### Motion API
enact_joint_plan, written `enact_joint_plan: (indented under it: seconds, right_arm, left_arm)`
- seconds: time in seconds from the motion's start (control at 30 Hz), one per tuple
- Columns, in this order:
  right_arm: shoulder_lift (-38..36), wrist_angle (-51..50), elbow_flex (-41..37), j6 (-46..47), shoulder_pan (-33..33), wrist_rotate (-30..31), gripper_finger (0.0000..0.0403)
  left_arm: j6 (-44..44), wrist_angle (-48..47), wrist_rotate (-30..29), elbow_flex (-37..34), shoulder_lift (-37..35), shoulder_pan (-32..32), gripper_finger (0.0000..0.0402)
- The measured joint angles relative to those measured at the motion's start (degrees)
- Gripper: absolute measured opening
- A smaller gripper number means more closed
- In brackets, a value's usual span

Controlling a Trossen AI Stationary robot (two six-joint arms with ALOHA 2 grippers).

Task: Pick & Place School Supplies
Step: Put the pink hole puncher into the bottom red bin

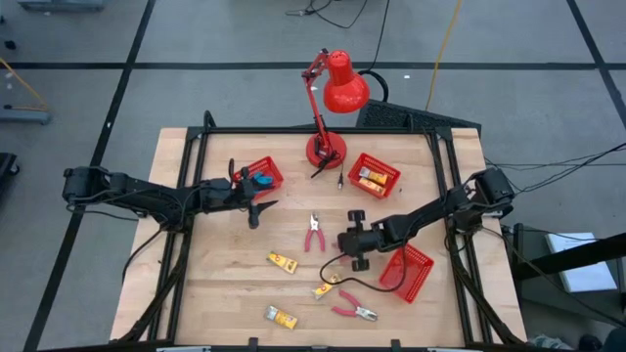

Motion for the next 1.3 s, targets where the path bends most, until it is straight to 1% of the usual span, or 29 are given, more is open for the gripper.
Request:
enact_joint_plan:
  seconds: [0.13, 0.2, 0.4, 0.5, 0.6, 0.73, 0.8, 0.9, 1.0, 1.17, 1.3]
  right_arm:
    - [-0.78, 2.76, -0.08, -2.02, 1.35, 7.72, 0.0028]
    - [-1.88, 5.11, -0.06, -3.5, 1.97, 10.53, 0.0028]
    - [-6.48, 5.25, -0.03, -4.88, 2.8, 13.5, 0.0028]
    - [-9.19, 2.35, 0.0, -4.92, 3.72, 14.78, 0.0028]
    - [-11.31, -5.43, 2.05, -3.04, 4.91, 16.3, 0.0028]
    - [-11.53, -20.05, 9.09, 0.23, 7.1, 18.82, 0.0028]
    - [-11.54, -25.95, 12.61, 2.53, 8.42, 19.11, 0.0028]
    - [-11.58, -32.63, 15.89, 7.31, 10.1, 19.06, 0.0028]
    - [-11.54, -39.8, 17.58, 13.84, 12.27, 18.89, 0.0028]
    - [-11.54, -48.11, 17.84, 26.91, 16.26, 15.64, 0.0028]
    - [-11.54, -53.7, 18.12, 36.53, 19.75, 10.87, 0.0028]
  left_arm:
    - [0.02, -0.72, -0.01, 0.0, 0.0, 0.0, 0.0214]
    - [0.02, -0.87, -0.02, 0.0, 0.0, 0.0, 0.0214]
    - [-0.32, -1.22, -0.02, 0.0, 0.0, 0.0, 0.0214]
    - [-0.8, -1.64, -0.04, 0.0, 0.0, 0.0, 0.0214]
    - [-0.87, -2.21, -0.04, -0.02, 0.0, 0.0, 0.0214]
    - [-0.87, -2.49, -0.05, -0.02, 0.0, 0.0, 0.0214]
    - [-0.94, -2.49, -0.07, -0.02, 0.0, 0.0, 0.0214]
    - [-1.07, -2.55, -0.07, -0.02, 0.0, 0.0, 0.0214]
    - [-1.09, -3.21, -0.07, -0.02, 0.0, 0.0, 0.0214]
    - [-1.3, -4.18, -0.09, -0.02, 0.0, 0.0, 0.0214]
    - [-1.57, -4.53, -0.09, -0.02, 0.0, 0.0, 0.0214]
